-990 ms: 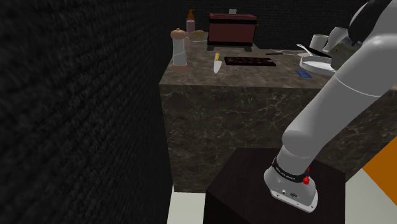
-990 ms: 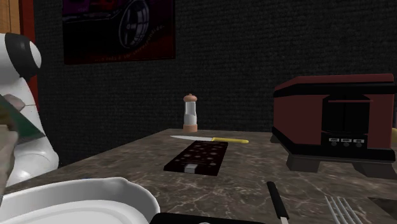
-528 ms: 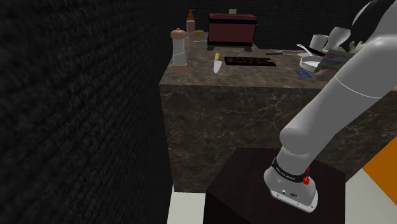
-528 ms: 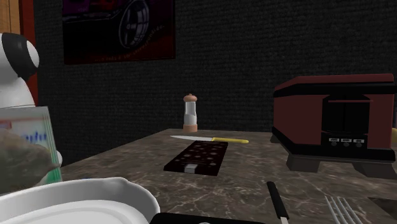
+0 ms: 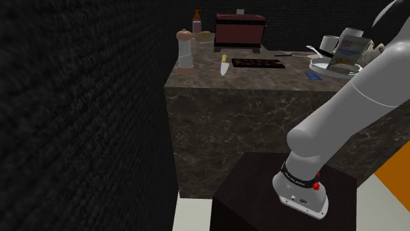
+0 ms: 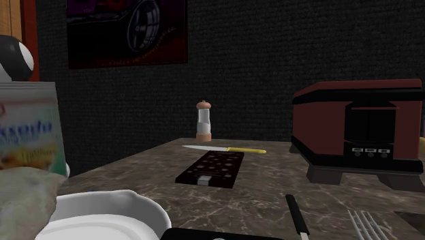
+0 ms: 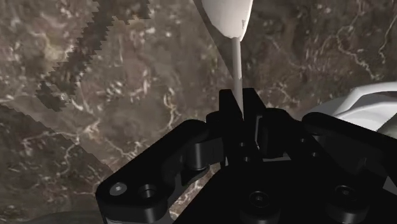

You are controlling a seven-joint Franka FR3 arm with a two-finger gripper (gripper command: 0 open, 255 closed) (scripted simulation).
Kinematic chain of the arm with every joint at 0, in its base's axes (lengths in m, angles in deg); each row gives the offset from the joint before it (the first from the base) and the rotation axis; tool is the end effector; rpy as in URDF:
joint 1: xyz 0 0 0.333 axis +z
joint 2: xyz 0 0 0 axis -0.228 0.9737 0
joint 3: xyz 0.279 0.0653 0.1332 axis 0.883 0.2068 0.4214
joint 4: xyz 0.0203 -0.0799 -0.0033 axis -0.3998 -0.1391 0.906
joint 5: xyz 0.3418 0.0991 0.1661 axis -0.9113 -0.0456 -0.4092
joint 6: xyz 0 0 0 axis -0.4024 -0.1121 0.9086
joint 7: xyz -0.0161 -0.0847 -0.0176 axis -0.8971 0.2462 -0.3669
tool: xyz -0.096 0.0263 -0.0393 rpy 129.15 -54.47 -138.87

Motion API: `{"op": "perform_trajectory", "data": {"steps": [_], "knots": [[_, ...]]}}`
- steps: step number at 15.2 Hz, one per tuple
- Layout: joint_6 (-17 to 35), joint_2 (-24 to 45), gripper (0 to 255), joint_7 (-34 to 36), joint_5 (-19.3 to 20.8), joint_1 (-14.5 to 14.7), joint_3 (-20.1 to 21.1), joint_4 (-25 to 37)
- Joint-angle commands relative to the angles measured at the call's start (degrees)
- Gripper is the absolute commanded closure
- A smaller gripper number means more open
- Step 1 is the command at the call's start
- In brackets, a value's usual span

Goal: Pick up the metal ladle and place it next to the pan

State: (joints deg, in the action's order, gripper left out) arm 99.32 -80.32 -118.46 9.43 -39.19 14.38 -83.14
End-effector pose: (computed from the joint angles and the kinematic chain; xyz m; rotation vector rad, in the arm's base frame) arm -0.1735 -0.4948 0.6217 -2.7008 1.3664 -0.0431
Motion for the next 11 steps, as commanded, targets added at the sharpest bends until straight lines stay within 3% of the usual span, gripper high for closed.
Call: {"op": "perform_trajectory", "data": {"steps": [1, 7, 11], "knots": [[1.7, -1.0, 255, 0.6, 0.8, -1.1, 1.2, -2.4], [6.0, -2.6, 255, 1.6, 2.2, -2.6, 2.5, -7.7], [6.0, -2.6, 255, 1.5, 2.1, -2.6, 2.5, -7.7]]}}
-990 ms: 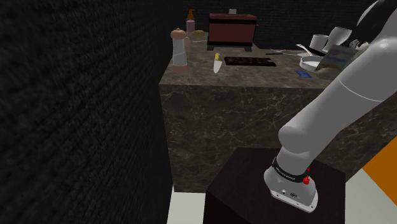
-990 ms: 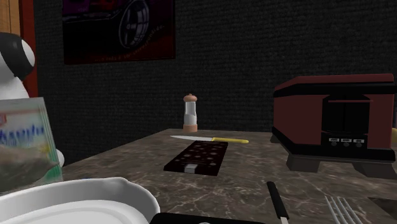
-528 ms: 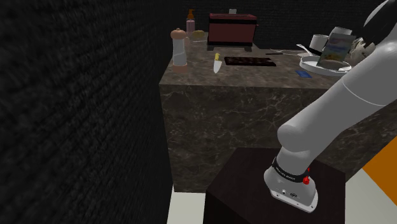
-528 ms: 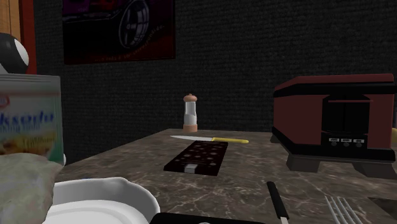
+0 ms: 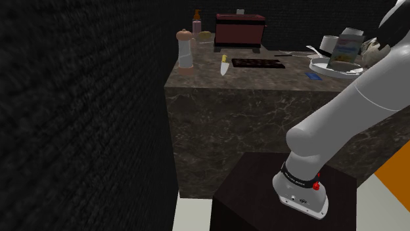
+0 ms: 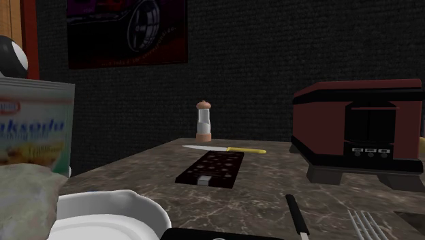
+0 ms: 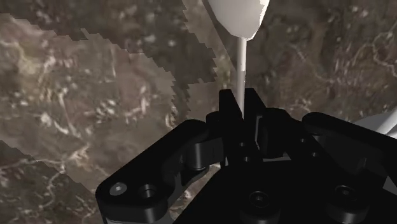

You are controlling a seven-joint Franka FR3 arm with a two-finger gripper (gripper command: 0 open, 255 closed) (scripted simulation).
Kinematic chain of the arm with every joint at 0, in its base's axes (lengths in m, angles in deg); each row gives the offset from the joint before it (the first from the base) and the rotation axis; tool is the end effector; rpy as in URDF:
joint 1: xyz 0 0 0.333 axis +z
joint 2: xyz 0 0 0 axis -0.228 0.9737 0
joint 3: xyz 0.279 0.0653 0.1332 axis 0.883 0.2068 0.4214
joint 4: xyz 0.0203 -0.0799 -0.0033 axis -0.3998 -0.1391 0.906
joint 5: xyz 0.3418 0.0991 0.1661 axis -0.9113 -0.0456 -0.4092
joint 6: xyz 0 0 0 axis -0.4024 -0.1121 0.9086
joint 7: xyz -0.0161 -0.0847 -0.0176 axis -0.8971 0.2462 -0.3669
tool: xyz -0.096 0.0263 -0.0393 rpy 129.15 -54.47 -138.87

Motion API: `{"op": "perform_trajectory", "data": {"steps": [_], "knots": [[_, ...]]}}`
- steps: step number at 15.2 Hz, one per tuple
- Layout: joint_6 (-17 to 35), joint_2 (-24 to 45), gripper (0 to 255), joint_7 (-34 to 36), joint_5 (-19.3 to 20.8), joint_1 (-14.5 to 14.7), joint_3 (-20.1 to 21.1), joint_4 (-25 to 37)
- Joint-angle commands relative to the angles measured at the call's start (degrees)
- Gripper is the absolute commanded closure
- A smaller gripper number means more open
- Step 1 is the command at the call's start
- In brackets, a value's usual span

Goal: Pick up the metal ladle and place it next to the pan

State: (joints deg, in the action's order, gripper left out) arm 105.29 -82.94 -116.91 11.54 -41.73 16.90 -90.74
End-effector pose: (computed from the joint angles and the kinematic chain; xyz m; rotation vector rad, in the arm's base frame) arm -0.1731 -0.4946 0.5803 -2.7026 1.3658 -0.0439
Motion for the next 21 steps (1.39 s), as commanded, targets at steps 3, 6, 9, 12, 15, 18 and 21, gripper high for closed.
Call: {"op": "perform_trajectory", "data": {"steps": [3, 6, 9, 12, 15, 18, 21], "knots": [[0.1, 0.0, 255, 0.0, 0.0, 0.0, 0.0, -0.1], [0.1, 0.0, 0, 0.0, 0.0, 0.0, 0.0, -0.1], [0.1, 0.0, 0, 0.0, 0.0, 0.0, 0.0, -0.1], [-5.5, 3.5, 0, -2.4, -2.7, 3.7, -4.5, 7.9], [-7.0, 4.8, 0, -3.3, -3.7, 5.4, -6.7, 10.2], [-7.0, 4.7, 0, -3.2, -3.7, 5.4, -6.7, 10.2], [-7.0, 4.7, 0, -3.2, -3.7, 5.4, -6.7, 10.2]]}}
